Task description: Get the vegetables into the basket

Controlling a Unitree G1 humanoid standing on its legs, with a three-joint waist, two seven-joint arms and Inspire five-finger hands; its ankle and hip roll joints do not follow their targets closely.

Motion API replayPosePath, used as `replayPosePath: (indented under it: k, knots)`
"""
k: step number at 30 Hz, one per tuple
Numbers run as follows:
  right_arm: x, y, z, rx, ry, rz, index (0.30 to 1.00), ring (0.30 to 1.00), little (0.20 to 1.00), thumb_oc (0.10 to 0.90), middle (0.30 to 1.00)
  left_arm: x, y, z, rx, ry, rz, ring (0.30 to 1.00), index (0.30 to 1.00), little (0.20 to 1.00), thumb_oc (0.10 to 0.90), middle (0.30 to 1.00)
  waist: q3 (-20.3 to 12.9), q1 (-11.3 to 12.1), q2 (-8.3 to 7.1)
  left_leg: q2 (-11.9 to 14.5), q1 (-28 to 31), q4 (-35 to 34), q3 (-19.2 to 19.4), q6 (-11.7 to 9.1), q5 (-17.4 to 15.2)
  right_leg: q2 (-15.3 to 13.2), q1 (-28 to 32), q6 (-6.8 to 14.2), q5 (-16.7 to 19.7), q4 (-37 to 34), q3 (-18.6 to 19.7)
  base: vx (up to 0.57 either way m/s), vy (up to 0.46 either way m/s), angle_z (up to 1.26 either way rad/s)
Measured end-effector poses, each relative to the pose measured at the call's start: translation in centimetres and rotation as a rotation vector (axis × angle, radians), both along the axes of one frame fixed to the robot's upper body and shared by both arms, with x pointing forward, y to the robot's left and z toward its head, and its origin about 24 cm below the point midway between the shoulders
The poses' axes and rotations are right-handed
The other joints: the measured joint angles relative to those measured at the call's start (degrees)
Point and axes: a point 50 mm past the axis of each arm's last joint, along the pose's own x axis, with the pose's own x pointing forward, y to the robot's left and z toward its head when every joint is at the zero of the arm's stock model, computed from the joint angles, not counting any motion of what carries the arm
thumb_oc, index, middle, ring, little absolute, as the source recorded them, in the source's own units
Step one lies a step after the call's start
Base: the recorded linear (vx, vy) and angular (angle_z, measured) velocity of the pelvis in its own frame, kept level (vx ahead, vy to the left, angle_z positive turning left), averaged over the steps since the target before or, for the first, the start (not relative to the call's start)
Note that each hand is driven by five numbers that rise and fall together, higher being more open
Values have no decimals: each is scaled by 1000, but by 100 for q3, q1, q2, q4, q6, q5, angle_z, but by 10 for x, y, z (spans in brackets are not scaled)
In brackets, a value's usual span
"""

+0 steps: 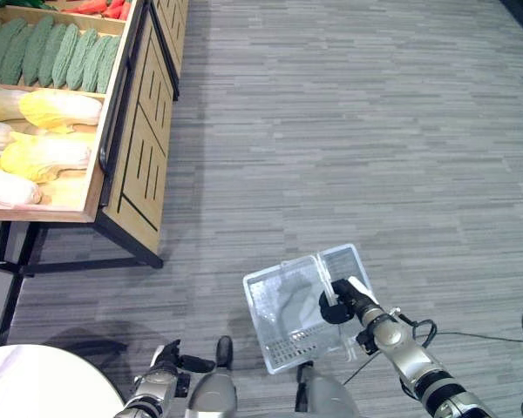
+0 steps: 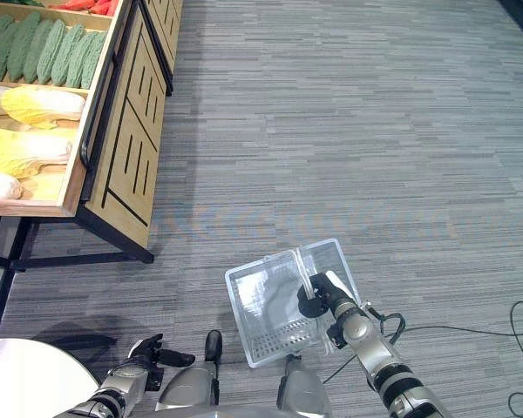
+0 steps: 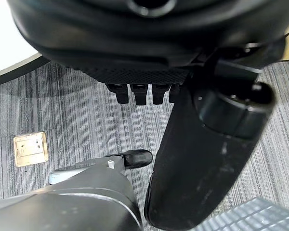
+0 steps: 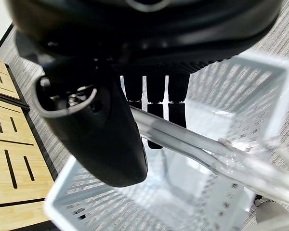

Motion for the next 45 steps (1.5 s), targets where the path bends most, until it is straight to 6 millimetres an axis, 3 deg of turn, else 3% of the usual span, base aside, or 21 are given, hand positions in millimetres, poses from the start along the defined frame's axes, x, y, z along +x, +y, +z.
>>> replayPosePath:
  k: [6,10,14,19,21,23,24,25,26,27,28,29,30,31,32,33,36,38,39,43,45]
  knots:
    - [-4,4,-7,13,29,-8,300,300,300,400,300,-6,7,0,14,10,13,1000,1000,1000,900,1000,-94,56,-156,-10,33,26,99,69,1,1,-13,7,6,1,129,34,92,-9]
    - [-12,4,-17,19,71,-27,300,300,300,400,300,-9,13,0,28,23,16,1000,1000,1000,900,1000,-176,43,-318,-106,66,148,214,201,-191,-86,-89,108,-46,234,233,58,138,-13]
    - [-20,2,-22,16,99,-40,300,300,300,400,300,-12,16,-1,34,40,21,1000,1000,1000,900,1000,-165,-10,-297,-100,123,164,257,268,-291,-98,-304,147,-22,787,245,76,108,-7]
    - [-23,-3,-24,14,98,-67,300,300,300,400,300,-17,21,-2,49,63,20,1000,1000,1000,900,1000,-76,-131,-127,24,296,64,105,448,-252,-86,-802,266,61,1918,312,174,59,9]
    - [-22,-3,-23,20,93,-71,300,300,300,400,300,-19,24,-2,56,66,22,1000,1000,1000,900,1000,-84,-155,-113,16,289,-4,7,483,-229,-61,-833,276,-152,1827,336,192,-12,20]
    - [-28,-5,-26,23,104,-83,300,300,300,400,300,-25,33,-1,78,89,30,1000,1000,1000,900,1000,-144,-172,-253,-88,163,-13,-202,453,-167,4,-482,320,-86,834,480,322,-3,45]
    - [-30,-9,-27,21,110,-98,300,300,300,400,300,-30,33,-3,75,110,36,1000,1000,1000,900,1000,-128,-197,-235,-125,164,-15,-321,444,-173,-13,-424,279,-281,907,488,370,9,50]
    - [-29,-15,-25,8,104,-113,300,300,300,400,300,-26,26,-4,61,107,34,1000,1000,1000,900,1000,17,-256,-22,-36,185,-38,-553,463,-189,58,-678,299,-391,1549,702,418,14,54]
    - [-17,-23,-14,31,42,-173,300,300,300,400,300,-17,14,-5,36,102,18,1000,1000,1000,900,1000,215,-396,341,174,124,57,-749,521,-204,374,-1611,558,-721,2956,882,319,10,68]
    - [-13,-27,-9,33,12,-194,300,300,300,400,300,-20,12,-7,34,109,11,1000,1000,1000,900,1000,179,-547,446,312,-156,126,-836,406,-358,480,-1766,612,-960,2431,809,300,-8,119]
    - [-14,-26,-8,40,7,-190,300,300,300,400,300,-19,18,-5,53,111,0,1000,1000,1000,900,1000,134,-719,421,325,-209,53,-1044,389,-572,477,-1702,581,-1123,1525,737,197,-41,145]
    - [-19,-20,-12,68,13,-192,300,300,300,400,300,-16,32,0,86,102,3,1000,1000,1000,900,1000,95,-789,-88,-59,-167,208,-1019,422,-680,174,-1544,708,-1398,896,734,258,-67,134]
    - [-17,-21,-10,74,1,-191,300,300,300,400,300,-10,32,2,88,83,2,1000,1000,1000,900,1000,203,-777,-280,-209,-228,980,-899,283,-829,54,-1433,583,-631,781,828,231,-90,67]
    - [-10,-26,-4,58,-22,-185,300,300,300,400,300,-12,22,-2,61,89,9,1000,1000,1000,900,1000,222,-767,-116,-197,-370,1982,-812,157,-1335,164,-1400,586,-544,851,670,143,-67,9]
    - [-6,-30,0,39,-39,-186,300,300,300,400,300,-21,14,-7,31,114,26,1000,1000,1000,900,1000,167,-769,56,-158,-268,2259,-778,241,-1777,304,-1374,541,-512,928,515,223,-118,-6]
    - [-6,-34,1,29,-39,-187,300,300,300,400,300,-24,10,-9,16,125,23,1000,1000,1000,900,1000,134,-788,104,-80,-79,1958,-807,219,-1898,383,-1335,469,-463,971,417,322,-172,15]
    - [-29,-40,-13,20,47,-194,300,300,300,400,300,-23,6,-9,14,114,0,1000,1000,1000,900,1000,-94,-828,185,219,383,888,-1137,287,-1735,495,-1299,-11,-514,1260,-123,286,-154,50]
    - [-40,-43,-20,14,93,-200,300,300,300,400,300,-35,0,-14,-2,136,1,1000,1000,1000,900,1000,-250,-886,445,477,603,594,-1279,63,-1449,704,-1233,-204,-455,1248,-353,184,-111,32]
    - [-40,-43,-20,11,98,-199,300,300,300,400,300,-40,-1,-16,-8,152,7,1000,1000,1000,900,1000,-274,-880,498,491,594,748,-1244,-62,-1395,731,-1216,-450,-239,1281,-496,170,-127,2]
    - [-40,-48,-19,-4,108,-200,300,300,300,400,300,-32,-3,-14,-10,135,5,1000,1000,1000,900,1000,-300,-948,589,623,488,957,-1306,-315,-1147,803,-1107,-453,-317,1280,-629,168,-121,11]
    - [-40,-50,-19,-13,110,-196,300,300,300,400,300,-25,-3,-12,-10,111,2,1000,1000,1000,900,1000,-301,-997,595,726,626,801,-1298,-490,-928,884,-982,-583,-369,1295,-771,193,-136,21]
